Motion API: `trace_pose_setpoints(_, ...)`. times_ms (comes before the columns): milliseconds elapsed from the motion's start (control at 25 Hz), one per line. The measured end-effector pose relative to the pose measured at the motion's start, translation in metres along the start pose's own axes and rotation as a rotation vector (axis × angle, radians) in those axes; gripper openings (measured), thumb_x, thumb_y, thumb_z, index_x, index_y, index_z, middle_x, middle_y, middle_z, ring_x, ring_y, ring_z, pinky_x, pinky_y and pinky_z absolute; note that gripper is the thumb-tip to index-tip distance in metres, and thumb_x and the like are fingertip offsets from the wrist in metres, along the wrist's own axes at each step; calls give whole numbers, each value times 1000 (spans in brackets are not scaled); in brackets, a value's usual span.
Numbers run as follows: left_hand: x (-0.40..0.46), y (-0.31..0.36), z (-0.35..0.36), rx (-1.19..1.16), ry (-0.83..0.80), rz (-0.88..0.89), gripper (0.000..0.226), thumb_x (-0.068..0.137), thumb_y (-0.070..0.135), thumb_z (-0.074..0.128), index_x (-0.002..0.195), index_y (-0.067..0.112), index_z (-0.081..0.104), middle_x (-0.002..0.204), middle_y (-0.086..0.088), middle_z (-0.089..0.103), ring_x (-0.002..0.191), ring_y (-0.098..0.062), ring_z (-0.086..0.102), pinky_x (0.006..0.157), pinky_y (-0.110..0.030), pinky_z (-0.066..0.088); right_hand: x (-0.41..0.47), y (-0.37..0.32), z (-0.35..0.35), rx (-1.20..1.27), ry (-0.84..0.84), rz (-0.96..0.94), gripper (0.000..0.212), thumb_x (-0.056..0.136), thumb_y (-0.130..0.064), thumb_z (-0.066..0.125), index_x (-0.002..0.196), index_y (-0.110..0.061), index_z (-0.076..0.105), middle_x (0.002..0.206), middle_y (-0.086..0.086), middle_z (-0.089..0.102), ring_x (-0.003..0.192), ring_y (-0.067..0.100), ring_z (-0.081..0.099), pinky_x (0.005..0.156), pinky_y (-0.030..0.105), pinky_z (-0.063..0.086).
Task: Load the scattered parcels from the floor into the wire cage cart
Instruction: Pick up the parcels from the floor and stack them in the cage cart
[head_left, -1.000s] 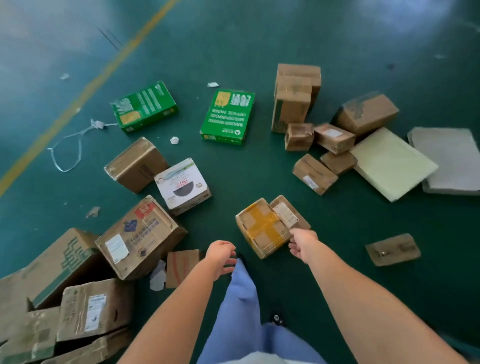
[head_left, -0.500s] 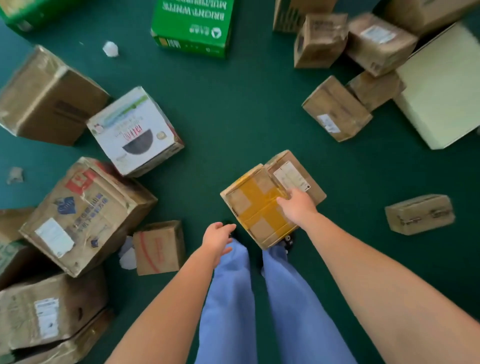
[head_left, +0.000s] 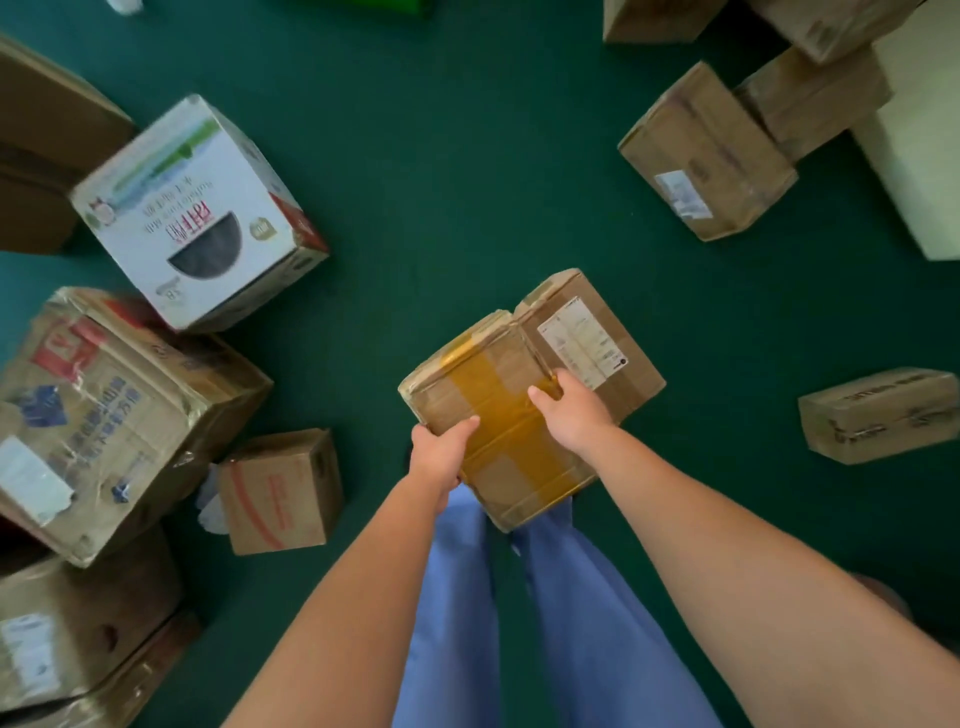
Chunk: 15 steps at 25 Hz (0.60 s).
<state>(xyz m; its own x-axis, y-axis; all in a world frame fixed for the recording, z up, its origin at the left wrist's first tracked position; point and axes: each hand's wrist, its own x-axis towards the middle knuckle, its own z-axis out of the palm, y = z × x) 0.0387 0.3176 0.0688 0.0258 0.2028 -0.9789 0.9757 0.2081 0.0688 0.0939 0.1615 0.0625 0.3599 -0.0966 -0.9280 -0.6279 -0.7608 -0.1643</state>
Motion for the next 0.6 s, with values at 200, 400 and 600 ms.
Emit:
trace_pose_setpoints(200,-87,22,-26,80,71,37,62,90,37,64,136,12,29,132,-10,47,118,-36,51,86,-50,46,-83,-26,-36,7,-2,-57,49,104,-39,33,149,-21,32,149,5,40,136,28,38,109,42,34)
trace_pose_setpoints(400,-195,38,-61,116,68,76,72,85,48,67,138,15,31,140,-13,45,124,-40,48,95,-58,43,-198,-57,-77,-19,68,-150,44,105,-35,31,142,-16,43,142,7,48,130,26,45,104,37,38)
trace_pose_setpoints(600,-279,43,-86,204,-58,185,72,87,53,62,140,16,30,142,-12,43,127,-38,45,98,-58,40,-303,-57,-92,103,236,-143,43,105,-34,32,140,-14,46,141,7,49,128,26,46,105,38,39)
